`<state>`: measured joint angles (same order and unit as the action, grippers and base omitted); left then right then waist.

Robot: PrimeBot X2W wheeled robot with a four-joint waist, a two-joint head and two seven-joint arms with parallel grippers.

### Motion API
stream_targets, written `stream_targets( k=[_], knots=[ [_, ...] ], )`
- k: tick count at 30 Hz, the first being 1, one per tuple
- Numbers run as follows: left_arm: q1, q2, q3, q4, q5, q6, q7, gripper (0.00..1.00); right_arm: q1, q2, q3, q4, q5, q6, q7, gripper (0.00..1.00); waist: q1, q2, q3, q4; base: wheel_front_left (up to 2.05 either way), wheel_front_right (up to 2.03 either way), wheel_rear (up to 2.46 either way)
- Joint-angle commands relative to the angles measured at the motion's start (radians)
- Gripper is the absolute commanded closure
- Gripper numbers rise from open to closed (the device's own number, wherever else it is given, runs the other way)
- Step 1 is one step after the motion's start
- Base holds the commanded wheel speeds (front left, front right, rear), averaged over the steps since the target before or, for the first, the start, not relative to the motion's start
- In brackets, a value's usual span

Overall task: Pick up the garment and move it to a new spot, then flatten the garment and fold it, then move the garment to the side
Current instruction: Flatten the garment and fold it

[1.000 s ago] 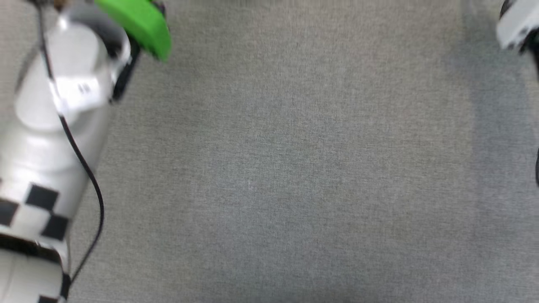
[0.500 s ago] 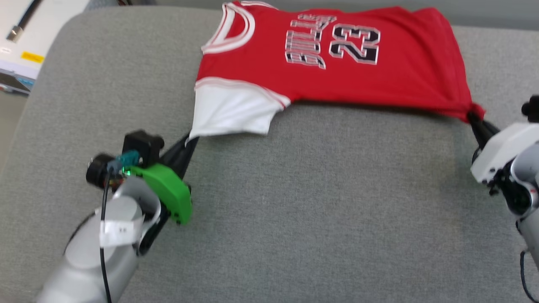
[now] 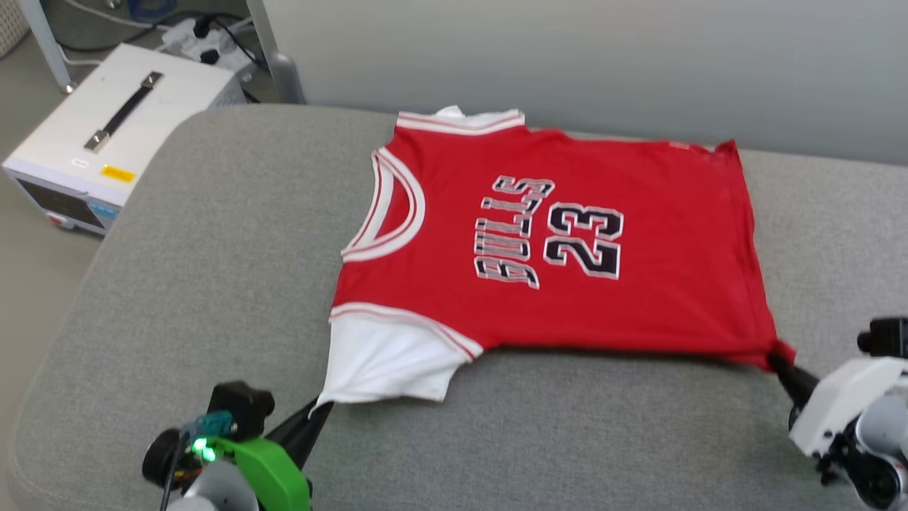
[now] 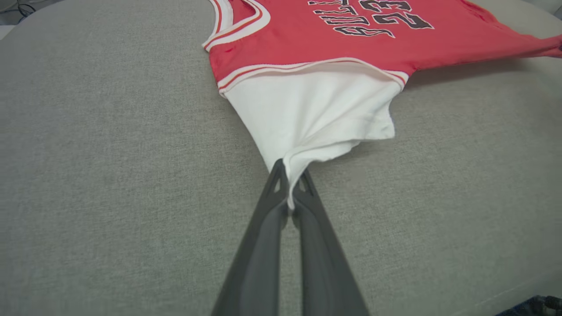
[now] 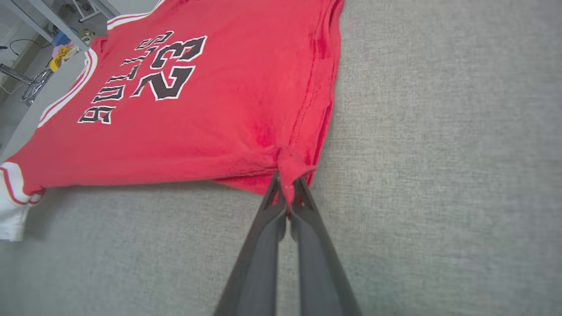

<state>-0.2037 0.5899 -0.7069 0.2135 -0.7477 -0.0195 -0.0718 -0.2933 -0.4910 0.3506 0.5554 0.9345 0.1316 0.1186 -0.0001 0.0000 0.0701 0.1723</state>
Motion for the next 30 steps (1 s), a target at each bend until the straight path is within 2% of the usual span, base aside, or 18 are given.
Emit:
stream_targets(
  k=[1, 8, 11, 13, 18, 25, 30],
  knots=[
    [0.035, 0.021, 0.001, -0.021, -0.013, 0.015, 0.005, 1.0, 0.041, -0.01, -0.009, -0.018, 0.02, -0.001, 0.016, 1.0, 0.0001, 0.0, -0.063, 0.006, 0.0, 0.0, 0.0],
    [0.168, 0.092, 0.003, -0.155, -0.039, 0.073, 0.026, 1.0, 0.227, -0.042, -0.053, -0.143, 0.064, -0.001, 0.112, 1.0, 0.0001, 0.0, -0.092, 0.003, 0.0, 0.0, 0.0],
    [0.22, 0.117, -0.01, -0.21, -0.07, 0.056, 0.045, 1.0, 0.305, -0.049, -0.079, -0.197, 0.061, -0.001, 0.139, 1.0, 0.0001, 0.0, -0.103, 0.006, 0.0, 0.0, 0.0],
    [0.242, 0.146, -0.011, -0.235, -0.063, 0.062, 0.047, 1.0, 0.37, -0.05, -0.096, -0.248, 0.052, -0.001, 0.164, 1.0, 0.0001, 0.0, -0.104, 0.009, 0.0, 0.0, 0.0],
    [0.254, 0.165, -0.003, -0.281, -0.061, 0.073, 0.039, 1.0, 0.47, -0.027, -0.18, -0.36, 0.038, -0.001, 0.189, 1.0, 0.0001, 0.0, -0.091, 0.01, 0.0, 0.0, 0.0],
    [0.182, 0.175, 0.043, -0.319, -0.039, 0.093, 0.019, 1.0, 0.468, 0.021, -0.302, -0.507, 0.026, -0.001, 0.266, 1.0, 0.0001, 0.0, -0.047, -0.011, 0.0, 0.0, 0.0],
    [0.08, 0.183, 0.078, -0.329, -0.037, 0.077, 0.04, 1.0, 0.4, 0.028, -0.361, -0.561, -0.013, -0.001, 0.343, 1.0, 0.0001, 0.0, 0.02, -0.028, 0.0, 0.0, 0.0]
  ],
)
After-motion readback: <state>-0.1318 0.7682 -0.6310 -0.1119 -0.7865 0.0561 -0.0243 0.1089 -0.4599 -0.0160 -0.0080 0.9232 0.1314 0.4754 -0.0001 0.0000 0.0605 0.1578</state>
